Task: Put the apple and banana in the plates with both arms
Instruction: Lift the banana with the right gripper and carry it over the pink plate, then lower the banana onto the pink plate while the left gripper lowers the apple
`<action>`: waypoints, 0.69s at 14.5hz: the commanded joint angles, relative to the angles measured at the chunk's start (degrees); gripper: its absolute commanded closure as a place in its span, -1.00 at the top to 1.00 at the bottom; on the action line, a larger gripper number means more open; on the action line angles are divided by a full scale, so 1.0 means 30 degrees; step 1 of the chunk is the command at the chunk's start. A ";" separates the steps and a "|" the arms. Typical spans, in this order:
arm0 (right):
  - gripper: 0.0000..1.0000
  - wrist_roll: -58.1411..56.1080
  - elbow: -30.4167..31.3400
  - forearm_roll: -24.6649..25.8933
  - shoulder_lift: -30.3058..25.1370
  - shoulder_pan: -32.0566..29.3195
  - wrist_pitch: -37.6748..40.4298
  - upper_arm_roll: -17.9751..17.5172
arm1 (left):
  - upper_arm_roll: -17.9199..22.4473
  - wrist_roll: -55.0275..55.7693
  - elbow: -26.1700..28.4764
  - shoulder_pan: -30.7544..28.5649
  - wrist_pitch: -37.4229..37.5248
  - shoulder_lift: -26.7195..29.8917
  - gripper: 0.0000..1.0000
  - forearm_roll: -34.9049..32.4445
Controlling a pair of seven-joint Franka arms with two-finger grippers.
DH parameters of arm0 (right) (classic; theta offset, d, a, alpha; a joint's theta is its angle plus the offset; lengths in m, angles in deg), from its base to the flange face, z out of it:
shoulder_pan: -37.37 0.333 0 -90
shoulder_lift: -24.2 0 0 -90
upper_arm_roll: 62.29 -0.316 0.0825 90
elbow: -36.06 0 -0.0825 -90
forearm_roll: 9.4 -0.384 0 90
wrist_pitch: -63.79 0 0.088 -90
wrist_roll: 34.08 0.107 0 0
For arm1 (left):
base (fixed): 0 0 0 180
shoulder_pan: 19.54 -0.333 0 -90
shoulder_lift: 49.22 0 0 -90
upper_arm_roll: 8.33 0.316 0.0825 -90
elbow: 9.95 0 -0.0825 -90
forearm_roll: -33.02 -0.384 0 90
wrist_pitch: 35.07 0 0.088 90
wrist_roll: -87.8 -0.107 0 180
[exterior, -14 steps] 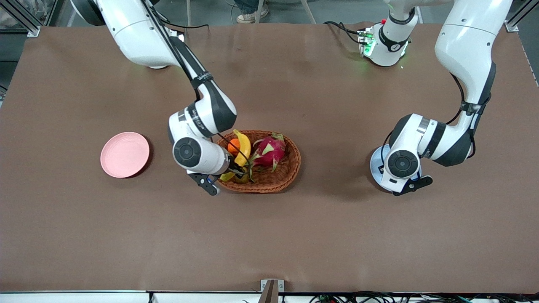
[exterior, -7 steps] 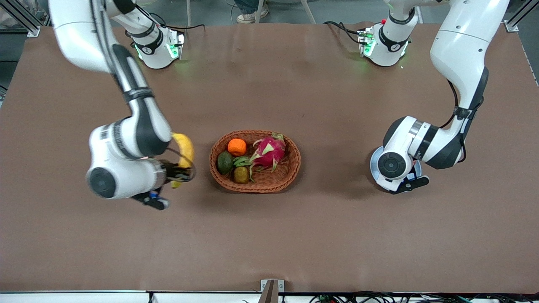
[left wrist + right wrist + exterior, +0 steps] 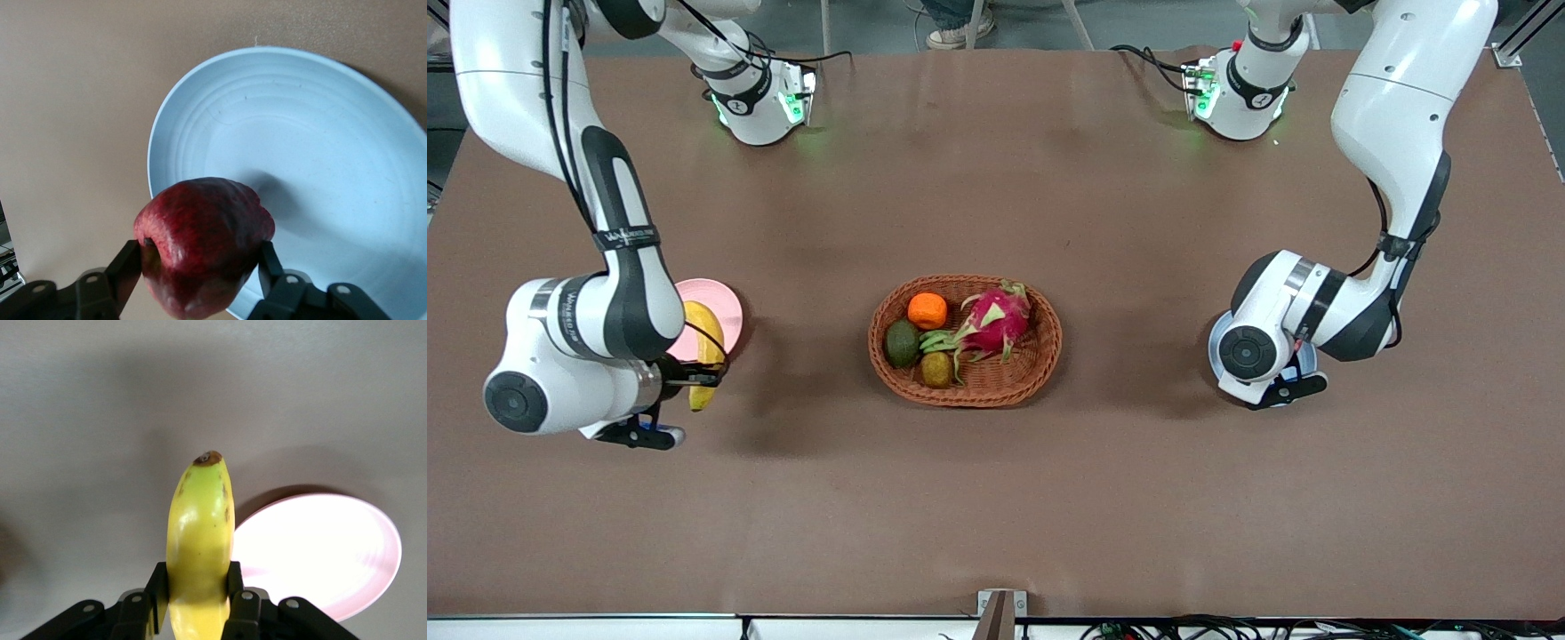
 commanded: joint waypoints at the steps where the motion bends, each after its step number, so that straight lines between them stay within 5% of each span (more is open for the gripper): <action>1: -0.60 -0.1721 0.6224 0.0462 -0.3845 -0.0788 -0.3128 -0.0381 | -0.0073 0.0286 -0.0412 0.0140 0.0391 -0.0224 0.92 -0.0446; 6: -0.58 -0.3221 1.1412 0.0550 -0.6163 -0.1700 -0.8250 -0.0381 | -0.0132 0.0315 -0.0790 0.0549 0.0420 -0.0049 1.00 -0.0213; 10: -0.58 -0.3280 1.1744 0.0814 -0.6019 -0.1817 -0.8905 -0.0381 | -0.0511 0.0257 -0.1552 0.0638 0.0508 0.0185 1.00 -0.0007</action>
